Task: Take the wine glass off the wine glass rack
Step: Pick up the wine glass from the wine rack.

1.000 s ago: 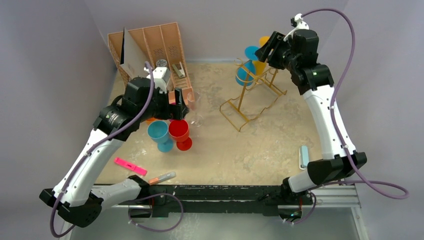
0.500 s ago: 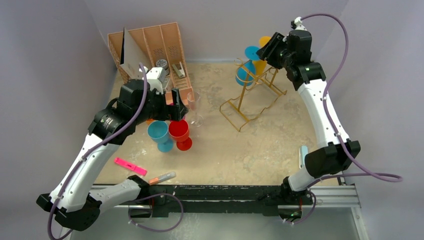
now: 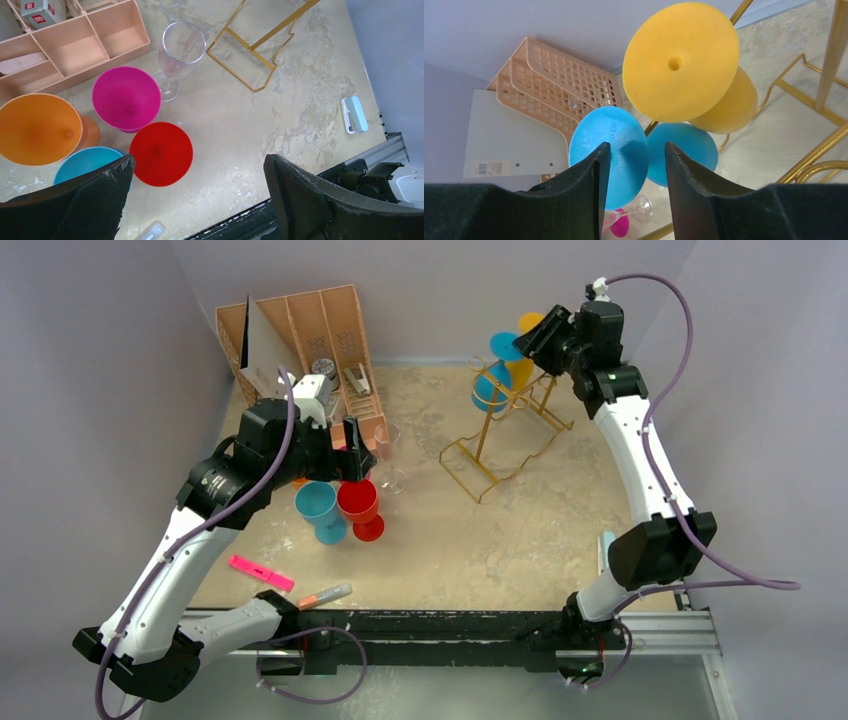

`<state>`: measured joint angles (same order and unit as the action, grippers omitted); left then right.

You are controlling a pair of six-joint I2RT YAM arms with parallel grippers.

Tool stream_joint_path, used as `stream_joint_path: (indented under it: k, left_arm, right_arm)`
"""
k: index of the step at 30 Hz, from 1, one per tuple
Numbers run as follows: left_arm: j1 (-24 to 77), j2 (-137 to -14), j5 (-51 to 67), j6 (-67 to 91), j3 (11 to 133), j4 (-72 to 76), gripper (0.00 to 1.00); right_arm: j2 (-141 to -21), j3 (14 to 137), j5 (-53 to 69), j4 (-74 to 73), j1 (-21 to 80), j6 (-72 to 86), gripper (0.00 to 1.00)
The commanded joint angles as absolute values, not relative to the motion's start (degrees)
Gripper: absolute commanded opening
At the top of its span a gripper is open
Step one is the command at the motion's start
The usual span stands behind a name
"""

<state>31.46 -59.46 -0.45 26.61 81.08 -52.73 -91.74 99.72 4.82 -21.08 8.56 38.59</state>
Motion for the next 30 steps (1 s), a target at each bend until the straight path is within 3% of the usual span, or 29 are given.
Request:
stream_joint_path:
  k: [1, 13, 21, 30]
  left_arm:
    - [31.11, -59.24, -0.7, 27.55, 80.71, -51.06, 0.99]
    - [31.11, -59.41, -0.62, 27.33, 80.64, -50.98, 0.99]
    - [31.11, -59.24, -0.7, 27.33, 80.68, -50.89, 0.99]
    - [31.06, -59.22, -0.45, 27.2, 81.19, -50.84, 0.99]
  right_arm:
    - [-90.01, 97.35, 8.89, -17.04, 7.58, 42.82, 0.46]
    - [-89.47, 93.55, 11.88, -13.51, 6.08, 47.02, 0.36]
    - [-89.3, 94.05, 15.34, -14.25, 5.89, 47.95, 0.43]
    - [-87.61, 93.6, 15.67, -15.15, 5.89, 47.64, 0.31]
